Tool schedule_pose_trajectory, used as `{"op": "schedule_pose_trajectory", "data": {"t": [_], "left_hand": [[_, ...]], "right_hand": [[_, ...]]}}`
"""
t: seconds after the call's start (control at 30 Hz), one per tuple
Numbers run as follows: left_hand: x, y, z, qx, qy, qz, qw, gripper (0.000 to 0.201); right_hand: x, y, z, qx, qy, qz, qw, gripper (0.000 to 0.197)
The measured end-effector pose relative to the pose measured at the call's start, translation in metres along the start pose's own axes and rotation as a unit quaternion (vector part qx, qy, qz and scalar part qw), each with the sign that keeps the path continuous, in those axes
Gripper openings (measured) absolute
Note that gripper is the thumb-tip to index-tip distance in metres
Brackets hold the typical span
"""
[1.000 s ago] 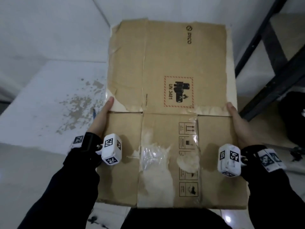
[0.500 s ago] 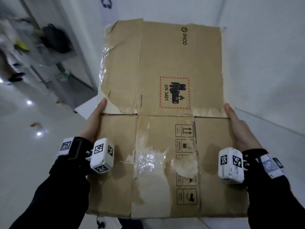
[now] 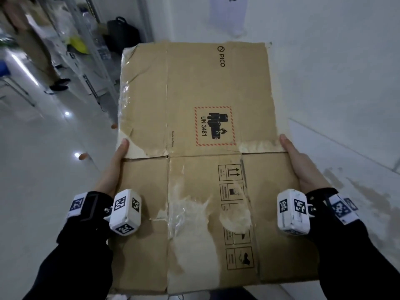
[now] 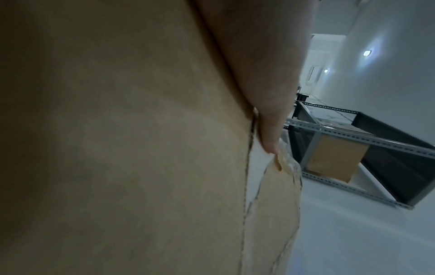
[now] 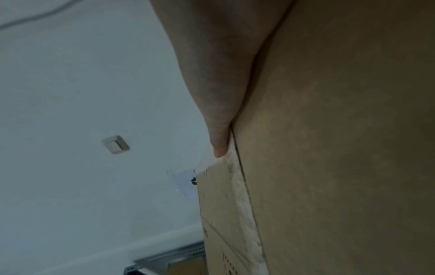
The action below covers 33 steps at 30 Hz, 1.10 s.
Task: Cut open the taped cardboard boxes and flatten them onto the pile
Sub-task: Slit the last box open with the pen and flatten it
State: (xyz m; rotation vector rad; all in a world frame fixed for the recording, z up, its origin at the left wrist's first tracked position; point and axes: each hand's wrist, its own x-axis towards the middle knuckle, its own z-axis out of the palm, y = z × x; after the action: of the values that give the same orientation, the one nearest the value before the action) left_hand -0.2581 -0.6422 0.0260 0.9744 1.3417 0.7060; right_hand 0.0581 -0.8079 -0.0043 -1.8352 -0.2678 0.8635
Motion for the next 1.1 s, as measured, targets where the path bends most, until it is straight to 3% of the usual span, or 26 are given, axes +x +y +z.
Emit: {"op": "schedule_pose_trajectory", "data": {"t": [0.2, 0.4, 0.47, 0.5, 0.57, 0.67, 1.0, 1.1], "left_hand": [[0.12, 0.032, -0.032, -0.001, -0.015, -0.027, 1.0, 0.037], [0.224, 0.103, -0.022, 0.088, 0.005, -0.061, 0.994, 0.028], [0.234, 0.126, -0.018, 0.098, 0.011, -0.08, 0.992, 0.042], [0.258, 0.13, -0.022, 0.115, 0.005, -0.088, 0.989, 0.036], [0.329, 0.125, -0.043, 0.116, -0.046, -0.117, 0.985, 0.037], [0.415, 0.13, -0.062, 0.092, -0.164, -0.159, 0.969, 0.065], [0.637, 0.176, -0.091, 0.18, -0.291, -0.154, 0.927, 0.061], [0.683, 0.179, -0.104, 0.194, -0.306, -0.161, 0.918, 0.06]], "right_hand": [[0.076, -0.021, 0.102, 0.008, -0.005, 0.022, 1.0, 0.071], [0.156, -0.038, 0.2, 0.022, 0.017, 0.074, 0.997, 0.085], [0.167, -0.043, 0.222, 0.025, 0.024, 0.091, 0.995, 0.085], [0.174, -0.048, 0.235, 0.027, 0.03, 0.102, 0.994, 0.083], [0.187, -0.055, 0.259, 0.032, 0.053, 0.123, 0.99, 0.085], [0.199, -0.065, 0.295, 0.05, 0.084, 0.138, 0.986, 0.088], [0.236, -0.067, 0.465, 0.141, 0.248, 0.184, 0.941, 0.115], [0.237, -0.068, 0.512, 0.131, 0.272, 0.204, 0.931, 0.108]]}}
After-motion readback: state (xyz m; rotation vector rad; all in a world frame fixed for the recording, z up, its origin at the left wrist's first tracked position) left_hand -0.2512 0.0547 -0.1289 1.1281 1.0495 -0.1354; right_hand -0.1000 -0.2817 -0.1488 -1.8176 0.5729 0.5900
